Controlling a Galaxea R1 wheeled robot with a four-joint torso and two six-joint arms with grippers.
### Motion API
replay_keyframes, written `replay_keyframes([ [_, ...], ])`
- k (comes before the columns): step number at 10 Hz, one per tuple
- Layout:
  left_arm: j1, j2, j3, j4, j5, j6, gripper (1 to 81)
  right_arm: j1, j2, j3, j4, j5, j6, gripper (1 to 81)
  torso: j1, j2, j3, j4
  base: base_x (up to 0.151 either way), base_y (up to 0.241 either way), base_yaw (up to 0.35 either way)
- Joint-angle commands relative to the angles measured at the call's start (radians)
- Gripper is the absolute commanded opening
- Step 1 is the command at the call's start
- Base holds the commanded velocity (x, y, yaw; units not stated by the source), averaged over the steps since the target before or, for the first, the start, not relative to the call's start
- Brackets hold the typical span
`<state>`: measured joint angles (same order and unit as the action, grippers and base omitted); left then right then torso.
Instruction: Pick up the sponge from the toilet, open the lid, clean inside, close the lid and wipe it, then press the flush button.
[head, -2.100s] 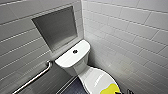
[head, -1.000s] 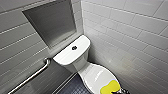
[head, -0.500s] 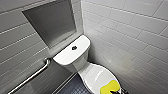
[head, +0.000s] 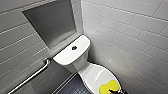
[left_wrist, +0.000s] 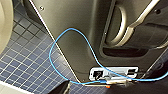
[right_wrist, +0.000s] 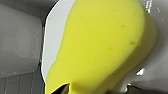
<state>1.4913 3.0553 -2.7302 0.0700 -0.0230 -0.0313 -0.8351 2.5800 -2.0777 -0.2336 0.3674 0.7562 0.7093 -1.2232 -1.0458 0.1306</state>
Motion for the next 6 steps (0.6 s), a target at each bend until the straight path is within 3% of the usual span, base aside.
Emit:
replay_keyframes([
  [1,0.036,-0.004,0.0,-0.009,0.1,-0.004,81.1,0.087,-0.016,0.004,-0.05,0.008,-0.001,81.1,0.0,0.0,0.0,0.0,0.0,0.0,0.0],
  [6,0.034,-0.002,0.0,-0.009,0.129,-0.006,81.1,0.087,0.045,-0.106,-0.043,0.043,0.003,81.1,0.0,0.0,0.0,0.0,0.0,0.0,0.0],
])
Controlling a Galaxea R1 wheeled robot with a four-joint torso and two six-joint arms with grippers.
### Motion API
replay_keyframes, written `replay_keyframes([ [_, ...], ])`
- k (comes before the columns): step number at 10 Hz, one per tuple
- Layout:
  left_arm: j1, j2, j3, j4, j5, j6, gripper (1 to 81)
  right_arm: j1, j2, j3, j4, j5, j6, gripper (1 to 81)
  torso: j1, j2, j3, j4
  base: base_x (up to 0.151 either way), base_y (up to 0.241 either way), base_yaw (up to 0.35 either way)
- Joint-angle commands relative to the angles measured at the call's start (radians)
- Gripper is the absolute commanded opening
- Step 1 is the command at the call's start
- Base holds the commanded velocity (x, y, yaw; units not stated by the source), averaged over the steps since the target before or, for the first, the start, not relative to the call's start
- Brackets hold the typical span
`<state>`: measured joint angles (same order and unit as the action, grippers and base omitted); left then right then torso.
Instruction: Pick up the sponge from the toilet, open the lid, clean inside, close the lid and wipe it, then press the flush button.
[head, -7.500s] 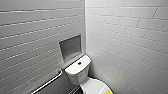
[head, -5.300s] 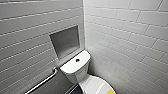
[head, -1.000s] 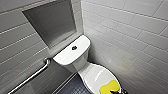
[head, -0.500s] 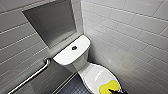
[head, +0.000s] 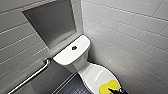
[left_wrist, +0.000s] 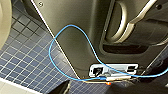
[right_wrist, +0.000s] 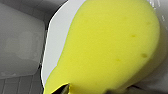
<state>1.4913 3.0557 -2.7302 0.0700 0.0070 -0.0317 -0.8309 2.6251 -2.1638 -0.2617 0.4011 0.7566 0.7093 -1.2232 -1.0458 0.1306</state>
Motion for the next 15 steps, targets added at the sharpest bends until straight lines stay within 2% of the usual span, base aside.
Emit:
replay_keyframes([
  [1,0.034,-0.003,0.0,-0.009,0.1,-0.005,81.1,0.089,0.009,-0.034,-0.007,0.019,0.021,81.1,0.0,0.0,0.0,0.0,0.0,0.0,0.0],
  [2,0.034,-0.003,0.0,-0.01,0.1,-0.007,81.1,0.1,0.015,-0.048,-0.008,0.019,0.058,81.1,0.0,0.0,0.0,0.0,0.0,0.0,0.0],
  [3,0.036,-0.003,0.0,-0.01,0.1,-0.007,81.1,0.115,0.026,-0.071,-0.008,0.019,0.063,81.1,0.0,0.0,0.0,0.0,0.0,0.0,0.0],
  [8,0.036,0.002,0.003,-0.018,0.122,-0.008,81.1,0.12,0.081,-0.152,-0.016,0.021,0.063,81.1,0.0,0.0,0.0,0.0,0.0,0.0,0.0],
  [12,0.034,0.005,0.003,-0.018,0.123,-0.007,81.1,0.11,0.077,-0.169,-0.017,0.022,0.063,81.1,0.0,0.0,0.0,0.0,0.0,0.0,0.0],
  [13,0.036,0.005,0.003,-0.016,0.123,-0.007,81.1,0.11,0.075,-0.174,-0.016,0.022,0.063,1.0,0.0,0.0,0.0,0.0,0.0,0.0,0.0],
  [15,0.036,0.012,0.003,-0.016,0.122,-0.007,81.1,0.112,0.04,-0.136,-0.022,0.045,0.064,1.0,0.0,0.0,0.0,0.0,0.0,0.0,0.0],
])
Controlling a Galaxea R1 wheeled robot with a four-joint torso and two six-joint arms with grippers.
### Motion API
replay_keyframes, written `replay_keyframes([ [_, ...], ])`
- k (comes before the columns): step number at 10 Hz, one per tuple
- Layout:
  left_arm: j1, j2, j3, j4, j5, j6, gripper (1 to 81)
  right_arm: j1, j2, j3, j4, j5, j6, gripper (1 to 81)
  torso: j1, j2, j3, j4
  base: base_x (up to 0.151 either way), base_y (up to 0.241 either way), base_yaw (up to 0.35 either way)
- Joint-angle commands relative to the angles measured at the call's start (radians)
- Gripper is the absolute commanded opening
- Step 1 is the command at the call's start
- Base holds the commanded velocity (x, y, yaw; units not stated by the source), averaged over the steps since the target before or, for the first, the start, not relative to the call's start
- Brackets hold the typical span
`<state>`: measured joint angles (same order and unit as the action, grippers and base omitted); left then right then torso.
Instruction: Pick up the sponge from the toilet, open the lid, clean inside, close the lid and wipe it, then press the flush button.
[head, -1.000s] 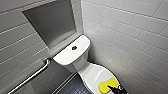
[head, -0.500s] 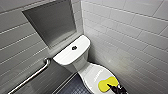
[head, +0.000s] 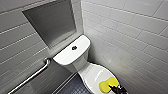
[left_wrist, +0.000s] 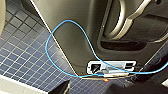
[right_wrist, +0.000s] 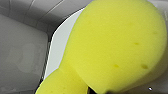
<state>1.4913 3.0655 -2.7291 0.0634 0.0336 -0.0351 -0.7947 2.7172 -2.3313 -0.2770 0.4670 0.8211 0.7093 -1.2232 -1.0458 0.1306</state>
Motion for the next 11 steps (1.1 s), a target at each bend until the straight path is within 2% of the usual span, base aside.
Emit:
replay_keyframes([
  [1,0.034,0.004,0.002,-0.008,0.095,-0.003,81.1,0.082,-0.1,0.109,-0.025,0.019,0.0,1.0,0.0,0.0,0.0,0.0,0.0,0.0,0.0],
  [3,0.03,0.009,0.002,-0.008,0.091,-0.003,81.1,0.081,-0.228,0.354,-0.083,0.012,-0.006,1.0,0.0,0.0,0.0,0.0,0.0,0.0,0.0],
  [8,-0.004,0.009,0.043,-0.004,0.078,0.004,81.1,-0.025,-0.4,0.521,-0.096,0.01,-0.007,1.0,0.0,0.0,0.0,0.0,0.0,0.0,0.0],
  [11,-0.035,-0.002,0.08,-0.004,0.078,0.004,81.1,-0.168,-0.457,0.518,-0.097,0.004,-0.007,1.0,0.0,0.0,0.0,0.0,0.0,0.0,0.0],
])
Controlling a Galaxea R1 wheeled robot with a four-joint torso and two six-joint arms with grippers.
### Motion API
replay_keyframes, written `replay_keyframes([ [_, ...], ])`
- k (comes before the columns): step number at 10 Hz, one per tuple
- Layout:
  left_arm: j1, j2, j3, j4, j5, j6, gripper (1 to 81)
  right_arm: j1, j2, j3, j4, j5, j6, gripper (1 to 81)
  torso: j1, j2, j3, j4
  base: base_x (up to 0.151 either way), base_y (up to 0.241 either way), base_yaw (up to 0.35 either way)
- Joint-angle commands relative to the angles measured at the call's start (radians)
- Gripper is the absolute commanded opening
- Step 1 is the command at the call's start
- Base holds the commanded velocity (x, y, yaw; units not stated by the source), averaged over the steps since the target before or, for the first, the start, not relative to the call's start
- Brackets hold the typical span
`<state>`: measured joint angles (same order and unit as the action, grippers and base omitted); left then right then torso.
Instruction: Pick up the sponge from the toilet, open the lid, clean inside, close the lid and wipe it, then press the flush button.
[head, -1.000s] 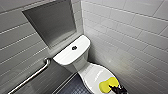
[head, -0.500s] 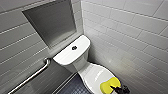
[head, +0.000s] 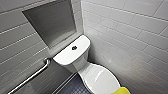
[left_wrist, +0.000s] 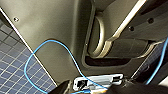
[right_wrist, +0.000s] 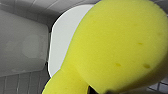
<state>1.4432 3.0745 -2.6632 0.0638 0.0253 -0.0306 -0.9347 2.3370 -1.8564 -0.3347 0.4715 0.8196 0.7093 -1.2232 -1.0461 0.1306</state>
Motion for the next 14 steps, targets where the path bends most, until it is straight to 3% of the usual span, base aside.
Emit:
replay_keyframes([
  [1,0.006,-0.029,0.046,-0.004,0.087,0.0,81.1,-0.071,-0.095,0.027,-0.04,0.006,-0.005,1.0,0.0,0.0,0.0,0.0,0.0,0.0,0.0],
  [7,-0.06,-0.205,0.37,-0.007,0.079,-0.008,81.1,-0.313,-0.126,-0.007,-0.041,0.022,-0.014,1.0,0.0,0.0,0.0,0.0,0.0,0.0,0.0],
  [14,-0.186,-0.339,0.618,-0.016,0.082,-0.009,81.1,-0.563,-0.009,-0.174,-0.132,0.068,-0.014,1.0,0.0,0.0,0.0,0.0,0.0,0.0,0.0],
])
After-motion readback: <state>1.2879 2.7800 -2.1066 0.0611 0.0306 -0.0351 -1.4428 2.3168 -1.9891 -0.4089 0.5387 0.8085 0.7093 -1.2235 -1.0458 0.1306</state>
